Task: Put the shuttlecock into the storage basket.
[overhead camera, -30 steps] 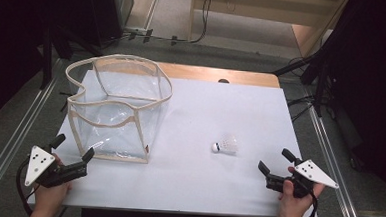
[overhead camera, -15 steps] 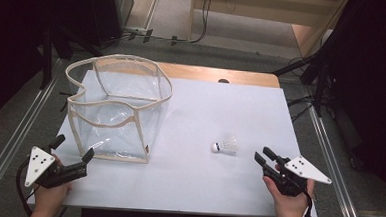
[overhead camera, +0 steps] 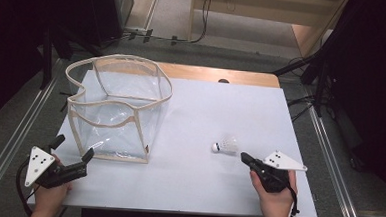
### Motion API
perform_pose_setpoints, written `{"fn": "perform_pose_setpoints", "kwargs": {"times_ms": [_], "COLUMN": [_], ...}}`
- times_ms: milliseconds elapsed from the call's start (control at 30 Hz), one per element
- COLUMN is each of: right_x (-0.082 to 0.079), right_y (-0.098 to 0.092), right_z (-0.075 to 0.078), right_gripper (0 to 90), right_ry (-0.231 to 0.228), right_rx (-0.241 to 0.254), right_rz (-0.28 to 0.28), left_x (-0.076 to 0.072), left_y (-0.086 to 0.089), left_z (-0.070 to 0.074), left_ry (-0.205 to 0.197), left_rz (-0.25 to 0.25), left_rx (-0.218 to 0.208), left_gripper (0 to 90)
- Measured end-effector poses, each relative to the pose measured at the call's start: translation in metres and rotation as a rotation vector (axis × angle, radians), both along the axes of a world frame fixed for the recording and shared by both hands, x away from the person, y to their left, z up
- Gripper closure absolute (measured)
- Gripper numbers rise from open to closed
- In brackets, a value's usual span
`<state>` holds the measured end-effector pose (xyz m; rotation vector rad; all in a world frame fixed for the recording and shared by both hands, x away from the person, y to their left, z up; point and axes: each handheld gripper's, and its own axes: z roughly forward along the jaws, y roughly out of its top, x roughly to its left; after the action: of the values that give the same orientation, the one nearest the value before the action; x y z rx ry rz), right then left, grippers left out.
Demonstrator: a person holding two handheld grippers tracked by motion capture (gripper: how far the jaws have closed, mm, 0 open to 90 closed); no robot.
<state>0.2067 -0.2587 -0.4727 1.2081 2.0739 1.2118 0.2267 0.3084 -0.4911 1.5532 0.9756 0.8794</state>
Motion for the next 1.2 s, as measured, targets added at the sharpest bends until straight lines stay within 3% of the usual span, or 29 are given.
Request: {"fn": "perform_pose_setpoints", "kwargs": {"times_ms": [267,700,967,1200], "right_x": [0.011,0.035,0.048,0.058], "right_y": [0.003,0.014,0.015,0.017], "right_z": [-0.011,-0.028,-0.032,-0.030], "right_gripper": [87.5,87.5,87.5,87.5], "right_ry": [0.064,0.162,0.197,0.202], "right_rx": [-0.011,-0.077,-0.086,-0.093], "right_rz": [-0.022,0.003,0.000,-0.003], "left_x": [0.000,-0.001,-0.001,-0.001], "left_y": [-0.002,-0.004,-0.004,-0.004], "left_z": [0.000,-0.001,-0.001,-0.001], "left_ry": [-0.004,-0.007,-0.007,-0.007], "left_rz": [-0.002,-0.003,-0.004,-0.004], "left_rx": [0.012,0.031,0.032,0.033], "left_gripper": [2.3,2.3,2.3,2.3]}}
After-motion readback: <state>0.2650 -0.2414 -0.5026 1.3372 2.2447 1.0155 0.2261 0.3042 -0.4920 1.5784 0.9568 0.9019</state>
